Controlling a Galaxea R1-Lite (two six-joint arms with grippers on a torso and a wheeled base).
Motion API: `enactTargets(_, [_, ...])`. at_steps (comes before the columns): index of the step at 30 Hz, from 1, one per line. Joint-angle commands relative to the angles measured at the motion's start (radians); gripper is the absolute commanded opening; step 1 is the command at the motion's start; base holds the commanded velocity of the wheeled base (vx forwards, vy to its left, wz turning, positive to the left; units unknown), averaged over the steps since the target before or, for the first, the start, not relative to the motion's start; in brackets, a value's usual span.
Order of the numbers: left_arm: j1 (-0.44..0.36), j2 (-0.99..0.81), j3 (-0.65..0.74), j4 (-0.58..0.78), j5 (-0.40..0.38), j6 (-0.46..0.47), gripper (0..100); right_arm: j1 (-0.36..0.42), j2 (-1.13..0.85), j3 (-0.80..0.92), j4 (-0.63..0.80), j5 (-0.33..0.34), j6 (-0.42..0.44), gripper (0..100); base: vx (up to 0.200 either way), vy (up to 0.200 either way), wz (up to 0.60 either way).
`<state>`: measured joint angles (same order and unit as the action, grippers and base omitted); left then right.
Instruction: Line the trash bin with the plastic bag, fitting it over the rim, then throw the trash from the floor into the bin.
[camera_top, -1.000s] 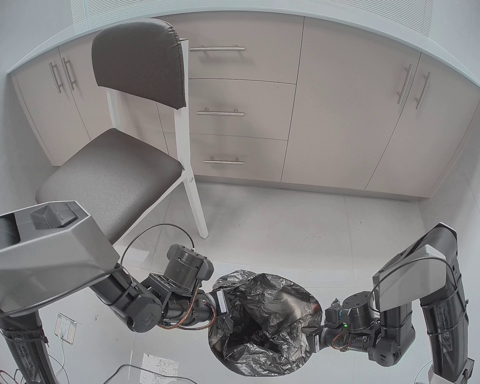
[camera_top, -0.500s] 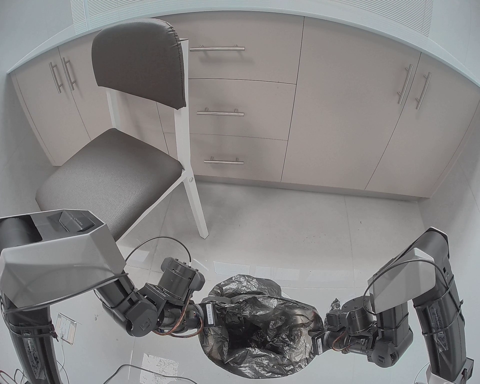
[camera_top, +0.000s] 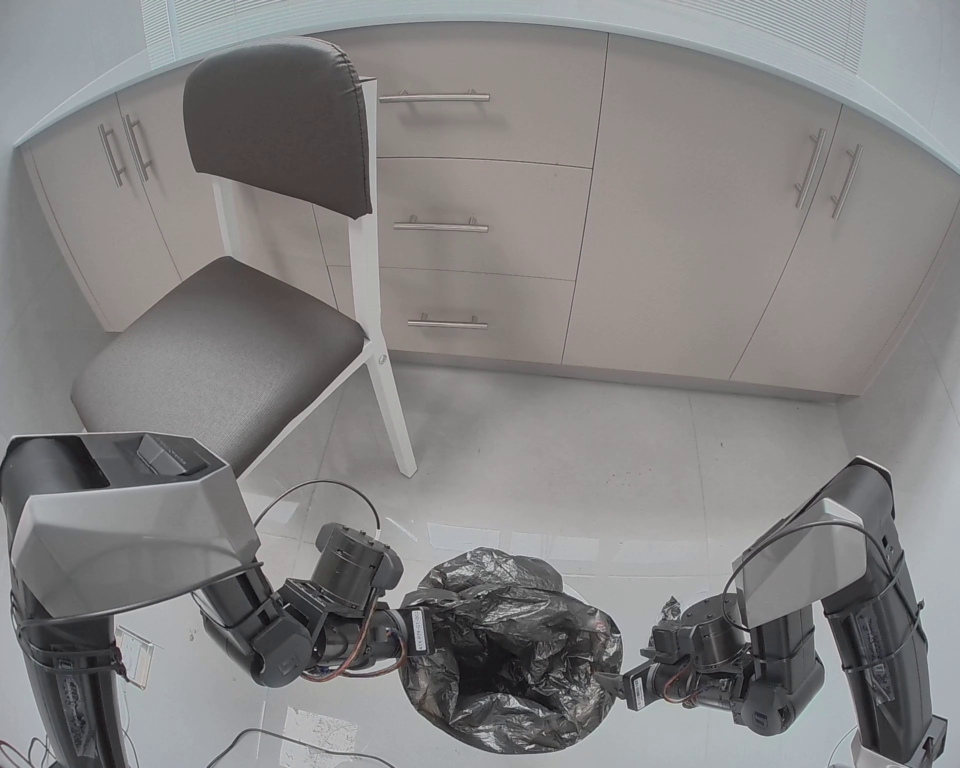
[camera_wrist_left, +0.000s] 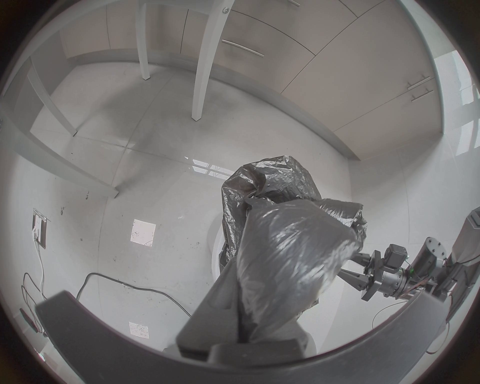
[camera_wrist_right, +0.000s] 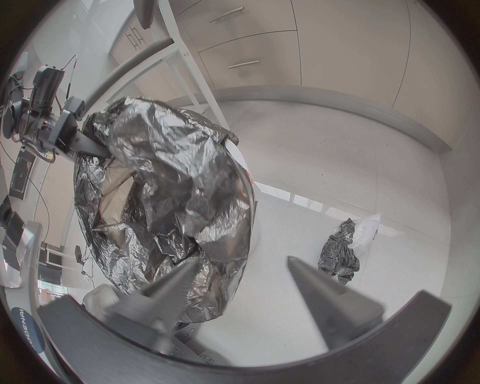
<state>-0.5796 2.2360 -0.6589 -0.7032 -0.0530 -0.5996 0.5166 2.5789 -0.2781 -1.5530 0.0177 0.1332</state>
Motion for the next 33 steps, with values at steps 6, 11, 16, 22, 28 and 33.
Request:
enactTargets(6, [0.0,0.014,0.024,-0.025,0.001,0.0,0,0.022,-0.197,-0.02,-0.018,0.002,-0.044,100,0.0,0.0,0.0])
enactTargets(11, [0.0,0.021,0.032,-0.058,0.013,-0.002,0,0.031,-0.212,-0.122,0.045,-0.033,-0.099,100,0.0,0.0,0.0])
enactTargets(16, [0.0,0.036,0.047,-0.119,0.021,-0.008,0,0.056,-0.224,-0.237,0.149,-0.048,-0.101,100,0.0,0.0,0.0])
enactTargets(22, [0.001,0.037,0.051,-0.139,0.021,-0.017,0,0.118,-0.295,-0.354,0.34,-0.048,-0.101,100,0.0,0.0,0.0])
enactTargets(28, [0.007,0.036,0.053,-0.139,0.021,-0.017,0,0.169,-0.312,-0.466,0.495,-0.05,-0.107,100,0.0,0.0,0.0])
enactTargets(33, [0.007,0.034,0.053,-0.139,0.021,-0.017,0,0.169,-0.273,-0.547,0.557,-0.05,-0.118,100,0.0,0.0,0.0])
